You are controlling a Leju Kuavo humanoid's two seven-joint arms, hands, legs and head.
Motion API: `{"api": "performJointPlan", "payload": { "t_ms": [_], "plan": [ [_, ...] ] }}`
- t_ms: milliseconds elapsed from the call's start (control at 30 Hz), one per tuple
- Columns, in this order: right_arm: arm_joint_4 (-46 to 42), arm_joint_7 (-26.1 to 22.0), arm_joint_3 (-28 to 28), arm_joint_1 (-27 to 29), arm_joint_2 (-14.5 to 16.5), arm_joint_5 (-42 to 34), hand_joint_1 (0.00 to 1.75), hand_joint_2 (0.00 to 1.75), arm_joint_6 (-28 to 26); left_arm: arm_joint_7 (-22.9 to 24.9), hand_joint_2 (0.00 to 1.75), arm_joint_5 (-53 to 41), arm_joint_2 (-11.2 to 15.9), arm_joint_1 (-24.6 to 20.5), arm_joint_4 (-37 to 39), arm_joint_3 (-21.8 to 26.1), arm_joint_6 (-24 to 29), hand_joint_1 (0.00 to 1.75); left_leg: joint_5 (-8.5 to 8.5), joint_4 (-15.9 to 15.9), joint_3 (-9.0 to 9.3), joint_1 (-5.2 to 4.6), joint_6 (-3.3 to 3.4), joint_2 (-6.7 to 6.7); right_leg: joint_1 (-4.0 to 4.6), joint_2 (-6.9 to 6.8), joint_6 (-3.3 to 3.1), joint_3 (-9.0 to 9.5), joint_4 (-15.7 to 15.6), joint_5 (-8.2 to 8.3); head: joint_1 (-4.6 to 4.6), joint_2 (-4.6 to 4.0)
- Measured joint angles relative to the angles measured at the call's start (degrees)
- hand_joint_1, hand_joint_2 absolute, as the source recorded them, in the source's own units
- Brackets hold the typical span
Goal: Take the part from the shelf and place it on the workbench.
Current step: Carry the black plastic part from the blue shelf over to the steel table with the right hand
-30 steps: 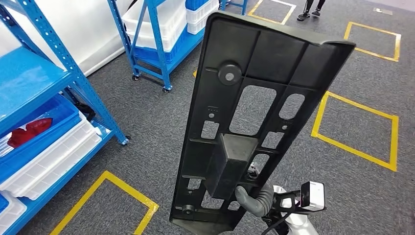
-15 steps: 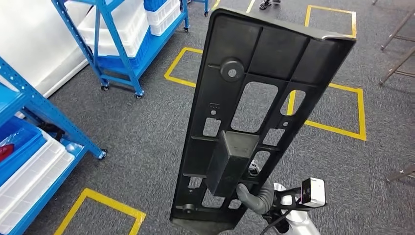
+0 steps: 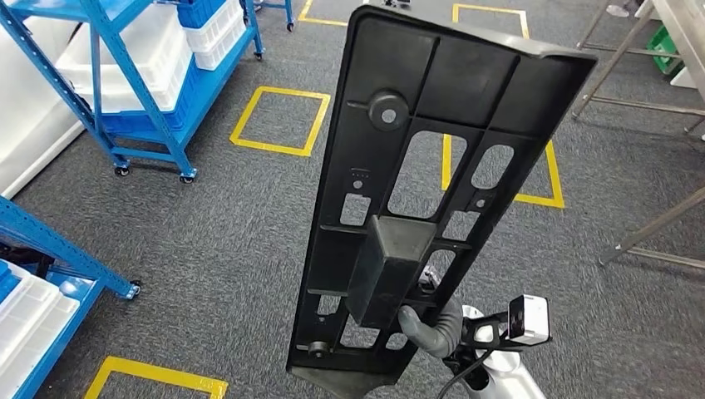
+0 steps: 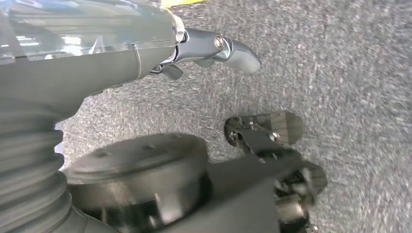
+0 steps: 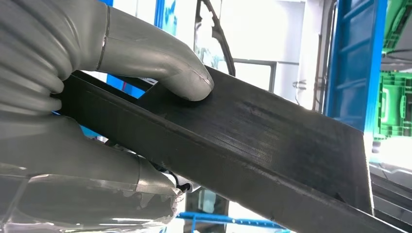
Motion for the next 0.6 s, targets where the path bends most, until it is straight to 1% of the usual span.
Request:
{"api": "performJointPlan", "payload": {
  "t_ms": [33, 67, 100, 133, 167, 200, 233, 267, 300, 333, 367, 400, 433, 467, 500, 533, 567, 600],
  "plan": [
    [0.02, 0.01, 0.02, -0.02, 0.00, -0.04, 1.75, 1.75, -0.04, -0.03, 1.75, 0.00, -0.05, -0.01, 0.01, 0.00, 0.00, 0.00, 0.15, -0.21, 0.04, -0.06, 0.26, 0.80, 0.02, -1.82, 0.03, -1.36, 2.99, -1.75, 0.00, 0.00],
    [0.05, 0.02, 0.04, -0.06, 0.00, -0.07, 1.75, 1.75, -0.09, -0.04, 1.75, 0.00, -0.07, 0.06, 0.01, 0.01, -0.01, 0.00, 0.17, -0.27, 0.01, -0.19, 0.43, 1.59, 0.06, -3.17, 0.13, -3.15, 6.78, -3.69, 0.00, 0.00],
    [0.08, 0.04, 0.08, -0.04, 0.00, -0.06, 1.75, 1.75, -0.14, -0.01, 1.75, 0.00, -0.08, 0.16, 0.01, 0.01, -0.01, 0.00, 0.15, -0.25, -0.05, -0.30, 0.51, 2.43, -0.02, -3.80, 0.27, -4.83, 10.43, -5.20, 0.00, 0.00],
    [0.11, 0.07, 0.10, 0.03, -0.01, -0.05, 1.75, 1.75, -0.20, 0.04, 1.75, 0.01, -0.08, 0.25, 0.00, 0.02, -0.01, 0.00, 0.12, -0.23, -0.09, -0.37, 0.52, 3.26, -0.11, -4.13, 0.40, -5.89, 12.86, -5.90, -0.01, 0.00],
    [0.13, 0.09, 0.12, 0.08, -0.01, -0.02, 1.75, 1.75, -0.29, 0.08, 1.75, 0.04, -0.08, 0.29, 0.00, 0.02, -0.01, 0.00, 0.07, -0.20, -0.12, -0.41, 0.48, 4.05, -0.21, -4.35, 0.50, -5.85, 13.11, -5.48, -0.01, 0.00],
    [0.11, 0.12, 0.13, 0.09, -0.01, 0.02, 1.75, 1.75, -0.39, 0.11, 1.75, 0.10, -0.08, 0.29, 0.00, 0.02, -0.01, 0.00, -0.01, -0.14, -0.11, -0.41, 0.39, 4.75, -0.32, -4.67, 0.56, -4.60, 11.06, -4.15, -0.01, 0.00],
    [0.06, 0.17, 0.14, 0.05, -0.01, 0.09, 1.75, 1.75, -0.51, 0.13, 1.75, 0.21, -0.09, 0.28, 0.00, 0.03, -0.01, 0.00, -0.14, -0.03, -0.06, -0.42, 0.22, 5.36, -0.39, -5.40, 0.58, -2.38, 7.27, -2.34, -0.01, 0.00],
    [-0.02, 0.26, 0.14, -0.07, 0.00, 0.18, 1.75, 1.75, -0.64, 0.13, 1.75, 0.34, -0.10, 0.28, 0.00, 0.04, 0.03, 0.00, -0.31, 0.11, -0.01, -0.50, -0.03, 5.89, -0.29, -6.80, 0.50, -0.08, 3.18, -1.12, -0.01, 0.00],
    [-0.17, 0.45, 0.15, -0.24, 0.03, 0.27, 1.75, 1.75, -0.77, 0.12, 1.75, 0.44, -0.10, 0.31, 0.01, 0.08, 0.09, 0.00, -0.53, 0.31, 0.03, -0.67, -0.34, 6.37, -0.17, -7.87, 0.20, 1.62, 0.03, -0.31, -0.01, 0.00],
    [-0.32, 0.68, 0.15, -0.41, 0.05, 0.34, 1.75, 1.75, -0.90, 0.11, 1.75, 0.51, -0.10, 0.36, 0.00, 0.12, 0.16, 0.00, -0.73, 0.46, 0.07, -0.83, -0.64, 6.82, 0.01, -8.65, -0.12, 2.57, -1.83, -0.08, -0.01, 0.00],
    [-0.46, 0.95, 0.15, -0.55, 0.08, 0.37, 1.75, 1.75, -1.02, 0.10, 1.75, 0.54, -0.09, 0.44, 0.00, 0.16, 0.25, 0.00, -0.88, 0.53, 0.14, -0.99, -0.94, 7.30, 0.21, -8.83, -0.52, 2.72, -2.39, -0.29, -0.01, 0.00],
    [-0.61, 1.25, 0.12, -0.62, 0.11, 0.38, 1.75, 1.75, -1.13, 0.09, 1.75, 0.54, -0.10, 0.51, 0.00, 0.20, 0.29, 0.00, -0.98, 0.55, 0.24, -1.02, -1.23, 7.84, 0.30, -8.13, -0.93, 2.60, -2.43, -0.14, -0.01, 0.00],
    [-0.79, 1.52, 0.06, -0.64, 0.11, 0.37, 1.75, 1.75, -1.28, 0.08, 1.75, 0.53, -0.12, 0.56, 0.00, 0.21, 0.33, 0.00, -1.18, 0.59, 0.29, -0.90, -1.57, 8.07, 0.29, -7.50, -1.27, 2.59, -2.54, -0.05, -0.01, 0.00],
    [-1.02, 1.75, -0.04, -0.65, 0.11, 0.35, 1.75, 1.75, -1.47, 0.08, 1.75, 0.51, -0.14, 0.58, 0.01, 0.22, 0.33, 0.00, -1.72, 1.09, 0.19, -0.74, -1.92, 7.56, 0.26, -6.90, -1.62, 2.60, -2.68, 0.08, -0.01, 0.00],
    [-1.27, 1.92, -0.18, -0.66, 0.11, 0.32, 1.75, 1.75, -1.71, 0.09, 1.75, 0.45, -0.17, 0.60, 0.01, 0.21, 0.32, 0.00, -2.98, 2.82, -0.47, -0.57, -2.19, 6.40, 0.19, -6.27, -1.98, 2.62, -2.83, 0.24, -0.01, 0.00],
    [-1.52, 2.01, -0.30, -0.64, 0.12, 0.29, 1.75, 1.75, -1.93, 0.11, 1.75, 0.40, -0.19, 0.64, 0.02, 0.21, 0.31, 0.00, -4.73, 5.61, -1.64, -0.42, -2.39, 4.92, 0.11, -5.67, -2.28, 2.66, -2.94, 0.36, -0.01, 0.00],
    [-1.72, 2.04, -0.42, -0.55, 0.12, 0.30, 1.75, 1.75, -2.09, 0.16, 1.75, 0.36, -0.20, 0.74, 0.02, 0.21, 0.29, 0.00, -6.75, 9.51, -3.32, -0.36, -2.47, 3.52, 0.15, -5.03, -2.45, 2.62, -2.96, 0.40, -0.01, 0.00],
    [-1.89, 2.07, -0.56, -0.31, 0.12, 0.34, 1.75, 1.75, -2.21, 0.20, 1.75, 0.34, -0.21, 0.89, 0.02, 0.22, 0.26, 0.00, -8.49, 13.63, -5.22, -0.34, -2.51, 2.71, 0.22, -4.32, -2.58, 2.60, -2.95, 0.42, -0.01, 0.00]
  ]
}}
